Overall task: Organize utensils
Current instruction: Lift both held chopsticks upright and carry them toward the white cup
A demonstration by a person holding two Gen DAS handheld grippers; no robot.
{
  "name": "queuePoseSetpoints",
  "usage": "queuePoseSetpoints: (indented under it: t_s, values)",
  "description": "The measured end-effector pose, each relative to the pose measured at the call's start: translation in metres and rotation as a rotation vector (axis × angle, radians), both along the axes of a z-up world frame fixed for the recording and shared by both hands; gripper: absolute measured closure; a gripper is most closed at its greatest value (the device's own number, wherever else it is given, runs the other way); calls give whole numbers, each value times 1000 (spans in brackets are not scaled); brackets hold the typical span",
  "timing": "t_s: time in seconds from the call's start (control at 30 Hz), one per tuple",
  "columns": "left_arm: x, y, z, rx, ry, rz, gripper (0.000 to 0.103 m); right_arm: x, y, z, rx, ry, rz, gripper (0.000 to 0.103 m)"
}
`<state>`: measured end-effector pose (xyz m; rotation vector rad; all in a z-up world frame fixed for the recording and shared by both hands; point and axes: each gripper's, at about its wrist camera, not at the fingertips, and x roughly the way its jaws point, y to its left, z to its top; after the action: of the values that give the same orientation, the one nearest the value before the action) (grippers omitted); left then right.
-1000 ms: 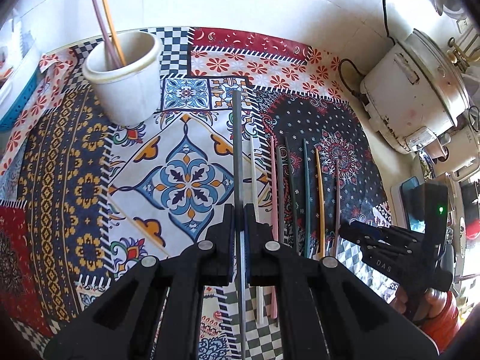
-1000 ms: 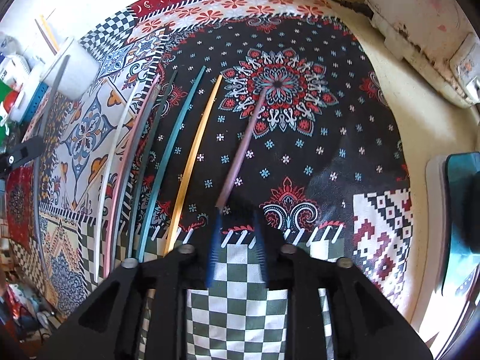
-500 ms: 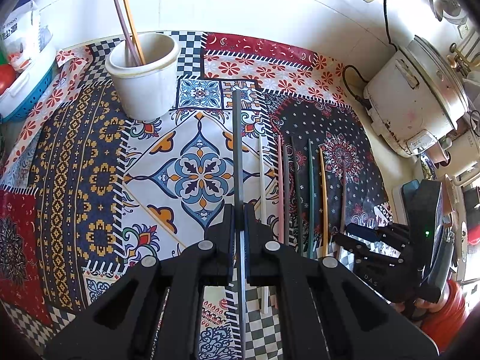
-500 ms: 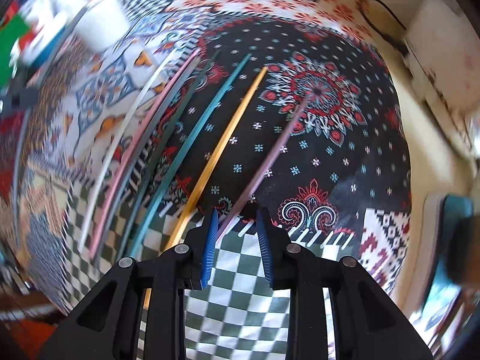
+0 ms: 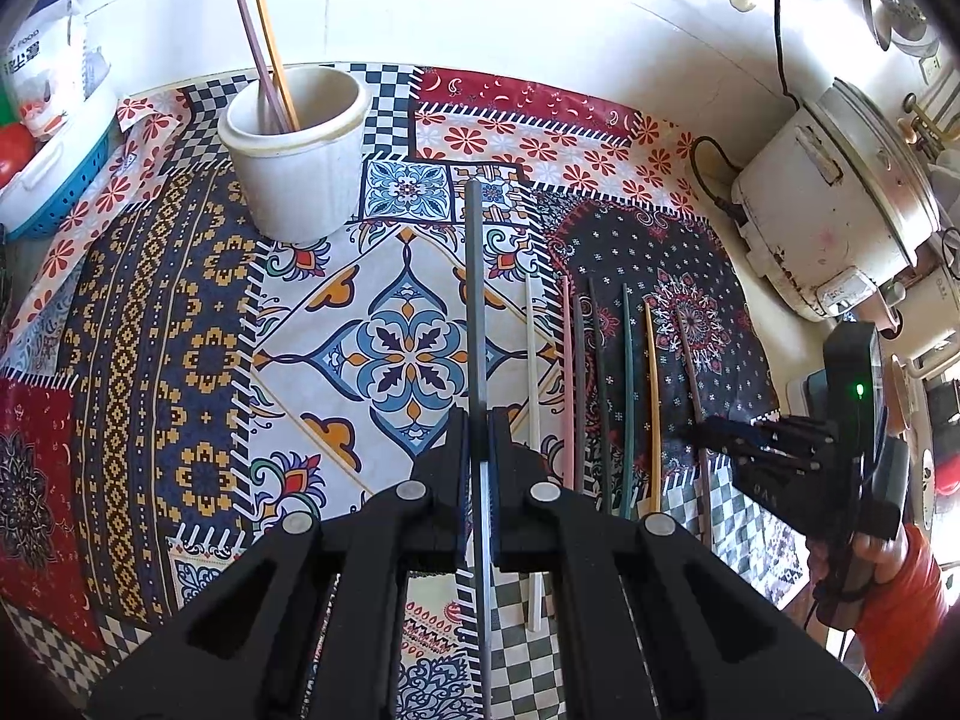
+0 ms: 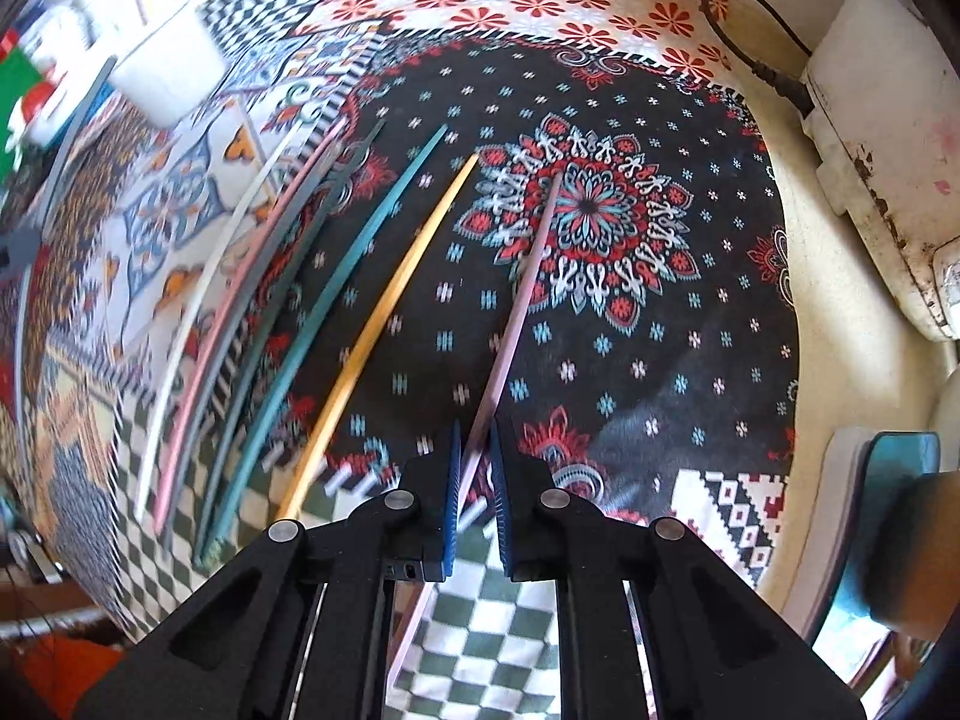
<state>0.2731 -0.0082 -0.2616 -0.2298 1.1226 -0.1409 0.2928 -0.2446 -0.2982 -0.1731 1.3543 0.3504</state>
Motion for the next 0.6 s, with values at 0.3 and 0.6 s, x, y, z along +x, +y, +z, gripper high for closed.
queuePoseSetpoints:
  t_s: [0.3, 0.6]
  values:
    - [3, 1, 2, -1, -5, -8, 99, 38, 23, 2, -17, -75, -15, 82]
    - [4, 2, 10, 7, -12, -16, 99, 48, 25, -3, -11, -84, -105, 97]
